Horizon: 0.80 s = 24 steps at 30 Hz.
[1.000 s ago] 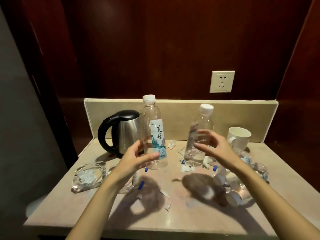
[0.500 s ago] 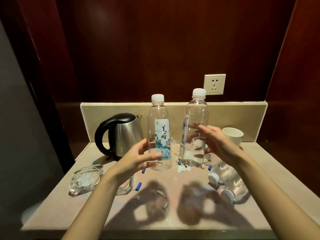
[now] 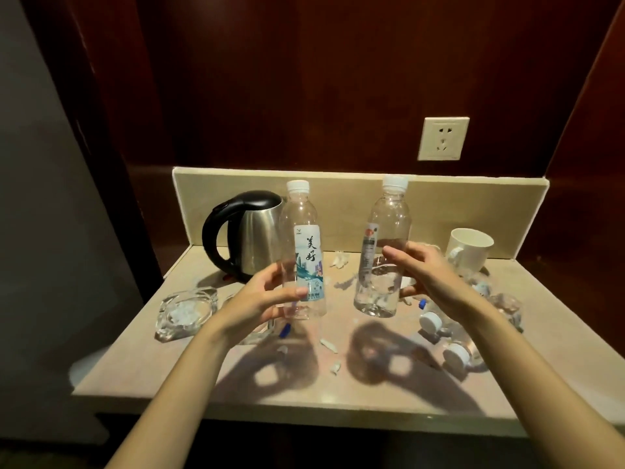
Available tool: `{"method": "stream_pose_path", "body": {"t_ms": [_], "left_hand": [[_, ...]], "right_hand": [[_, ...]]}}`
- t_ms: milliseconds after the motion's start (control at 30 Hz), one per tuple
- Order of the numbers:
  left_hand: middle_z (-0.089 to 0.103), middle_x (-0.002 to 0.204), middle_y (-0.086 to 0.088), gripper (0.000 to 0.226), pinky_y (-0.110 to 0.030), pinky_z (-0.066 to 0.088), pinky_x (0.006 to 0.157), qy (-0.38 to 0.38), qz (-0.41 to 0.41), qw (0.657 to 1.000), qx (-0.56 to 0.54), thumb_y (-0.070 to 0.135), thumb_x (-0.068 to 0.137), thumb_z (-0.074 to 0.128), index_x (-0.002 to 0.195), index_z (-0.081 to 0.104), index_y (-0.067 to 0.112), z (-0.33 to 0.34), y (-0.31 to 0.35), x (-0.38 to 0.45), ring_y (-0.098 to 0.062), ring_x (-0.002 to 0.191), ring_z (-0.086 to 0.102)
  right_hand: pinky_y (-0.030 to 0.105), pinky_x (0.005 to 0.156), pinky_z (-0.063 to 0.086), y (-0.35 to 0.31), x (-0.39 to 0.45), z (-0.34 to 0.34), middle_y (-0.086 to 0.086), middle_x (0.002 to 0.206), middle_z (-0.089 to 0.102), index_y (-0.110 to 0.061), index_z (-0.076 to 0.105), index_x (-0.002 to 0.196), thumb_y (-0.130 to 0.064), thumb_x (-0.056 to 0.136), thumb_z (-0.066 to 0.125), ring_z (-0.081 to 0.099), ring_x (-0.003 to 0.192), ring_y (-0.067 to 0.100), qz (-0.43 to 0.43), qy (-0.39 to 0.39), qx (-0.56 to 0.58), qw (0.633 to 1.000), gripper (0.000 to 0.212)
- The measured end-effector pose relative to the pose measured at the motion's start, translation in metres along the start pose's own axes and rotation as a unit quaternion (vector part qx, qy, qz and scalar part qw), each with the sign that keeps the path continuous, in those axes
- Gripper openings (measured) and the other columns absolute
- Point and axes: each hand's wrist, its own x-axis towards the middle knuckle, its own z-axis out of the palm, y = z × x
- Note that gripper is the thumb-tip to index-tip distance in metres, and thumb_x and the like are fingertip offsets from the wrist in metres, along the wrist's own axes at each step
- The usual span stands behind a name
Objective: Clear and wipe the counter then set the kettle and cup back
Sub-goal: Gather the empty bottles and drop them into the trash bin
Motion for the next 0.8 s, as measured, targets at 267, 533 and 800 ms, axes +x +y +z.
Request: {"method": "stream_pose_path", "body": {"t_ms": [267, 533, 800], "left_hand": [[0.061, 0.124, -0.013, 0.074, -0.032, 0.056, 0.086, 0.078, -0.052, 0.995, -0.029, 0.007, 0.07, 0.077, 0.135, 0.043, 0.016, -0.038, -0.035, -0.047, -0.023, 0.106, 0.066], [0.063, 0.11, -0.001, 0.054, -0.017, 0.054, 0.078, 0.17, -0.04, 0.984, 0.018, -0.009, 0.078, 0.066, 0.108, 0.05, 0.033, -0.078, -0.059, -0.149, -0.002, 0.089, 0.068], [0.065, 0.105, 0.005, 0.068, -0.023, 0.049, 0.091, 0.285, -0.107, 0.947, 0.106, -0.009, 0.065, 0.079, 0.112, 0.051, 0.031, -0.091, -0.124, -0.275, 0.002, 0.093, 0.063]], "right_hand": [[0.045, 0.08, 0.055, 0.019, -0.001, 0.065, 0.002, 0.108, 0.071, -0.022, 0.067, 0.107, -0.046, 0.073, 0.063, 0.067, 0.102, 0.018, 0.022, -0.036, 0.008, 0.999, 0.042], [0.024, 0.062, 0.054, 0.025, -0.029, 0.159, -0.001, 0.106, 0.071, -0.026, 0.067, 0.105, -0.041, 0.077, 0.071, 0.068, 0.097, 0.012, 0.015, -0.144, 0.038, 0.989, 0.033], [0.033, 0.076, 0.059, 0.06, -0.095, 0.249, -0.001, 0.109, 0.07, -0.031, 0.066, 0.108, -0.033, 0.07, 0.076, 0.066, 0.101, 0.01, 0.026, -0.296, 0.033, 0.954, 0.04]]}}
